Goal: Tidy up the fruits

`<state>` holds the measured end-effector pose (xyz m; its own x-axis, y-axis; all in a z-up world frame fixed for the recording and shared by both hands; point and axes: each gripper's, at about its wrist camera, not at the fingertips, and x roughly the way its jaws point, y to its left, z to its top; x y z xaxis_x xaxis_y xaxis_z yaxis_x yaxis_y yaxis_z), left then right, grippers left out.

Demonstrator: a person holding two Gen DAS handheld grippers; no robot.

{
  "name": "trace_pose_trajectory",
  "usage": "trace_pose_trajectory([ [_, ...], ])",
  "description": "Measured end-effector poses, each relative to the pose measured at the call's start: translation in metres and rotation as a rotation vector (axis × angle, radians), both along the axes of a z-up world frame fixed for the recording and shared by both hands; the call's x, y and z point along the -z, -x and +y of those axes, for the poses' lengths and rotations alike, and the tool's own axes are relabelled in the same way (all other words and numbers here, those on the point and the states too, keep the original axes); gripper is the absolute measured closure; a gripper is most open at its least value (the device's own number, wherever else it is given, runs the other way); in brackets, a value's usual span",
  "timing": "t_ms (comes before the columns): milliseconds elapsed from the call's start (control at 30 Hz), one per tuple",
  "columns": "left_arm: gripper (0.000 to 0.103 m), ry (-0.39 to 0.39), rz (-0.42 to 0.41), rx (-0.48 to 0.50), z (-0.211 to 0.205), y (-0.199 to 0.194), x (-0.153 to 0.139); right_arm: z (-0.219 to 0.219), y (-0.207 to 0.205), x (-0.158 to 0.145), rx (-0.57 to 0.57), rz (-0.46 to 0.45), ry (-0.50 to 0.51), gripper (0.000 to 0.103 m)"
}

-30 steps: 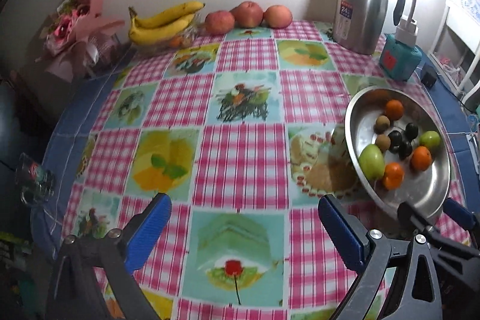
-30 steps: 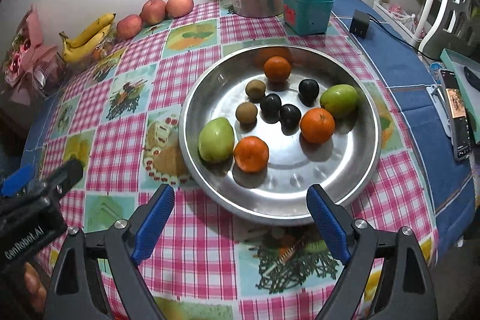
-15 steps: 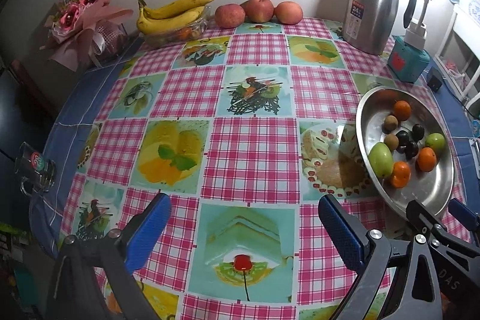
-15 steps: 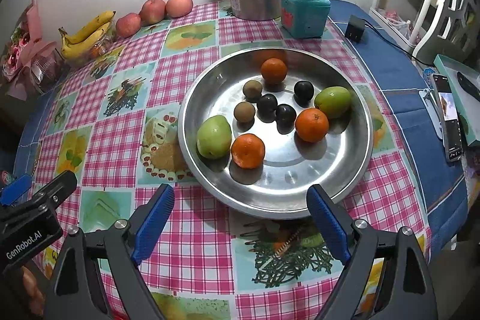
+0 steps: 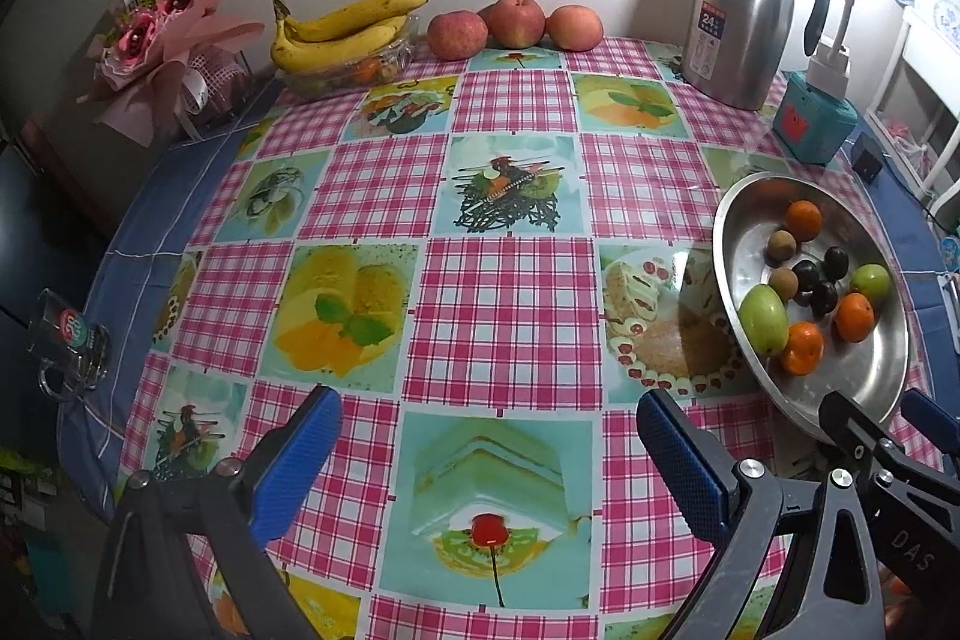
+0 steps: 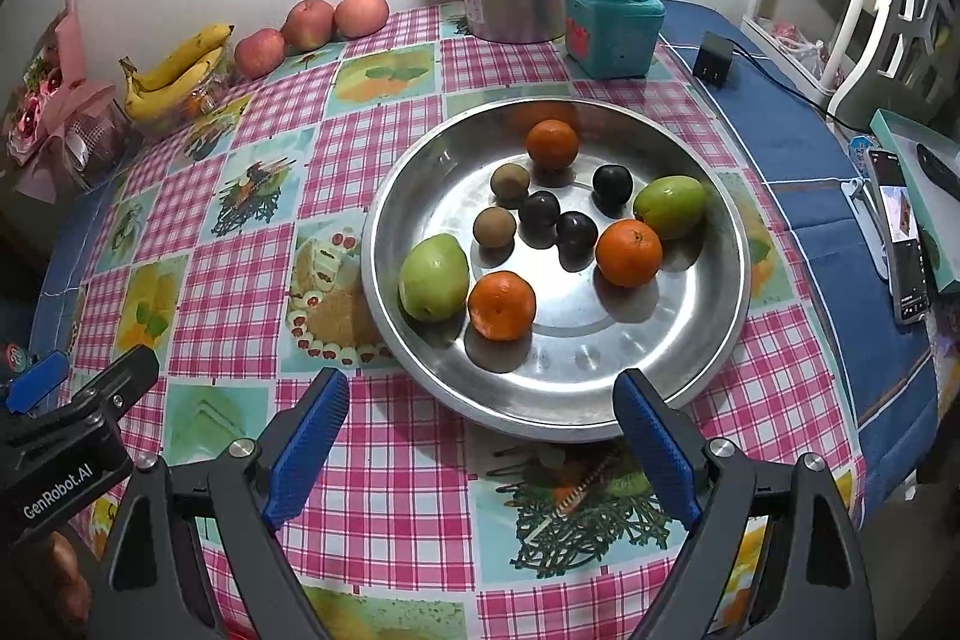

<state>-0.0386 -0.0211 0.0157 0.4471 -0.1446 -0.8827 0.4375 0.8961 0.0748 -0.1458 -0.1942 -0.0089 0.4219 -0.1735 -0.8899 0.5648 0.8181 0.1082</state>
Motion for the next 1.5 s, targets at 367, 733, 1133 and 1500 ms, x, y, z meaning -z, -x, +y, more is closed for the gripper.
trace_pose_trajectory([
  [367,0.003,-0.011,0.006,0.001,-0.0013,-0.0005,0.0021,0.0015,0.0,-0.0035,-0.001,-0.014,0.006,0.013],
  [733,0.003,-0.014,0.014,-0.003,-0.0006,-0.0012,0.0036,0.0013,-0.0004,-0.0055,-0.003,-0.02,0.007,0.013],
  [1133,0.003,-0.015,0.009,-0.01,0.0005,-0.0016,0.0033,0.0037,-0.0015,-0.0063,-0.007,-0.018,0.009,0.013],
  [1500,0.003,-0.011,0.019,-0.015,0.0013,-0.0028,0.0032,0.0032,-0.0012,-0.0056,-0.011,-0.017,0.005,0.013],
])
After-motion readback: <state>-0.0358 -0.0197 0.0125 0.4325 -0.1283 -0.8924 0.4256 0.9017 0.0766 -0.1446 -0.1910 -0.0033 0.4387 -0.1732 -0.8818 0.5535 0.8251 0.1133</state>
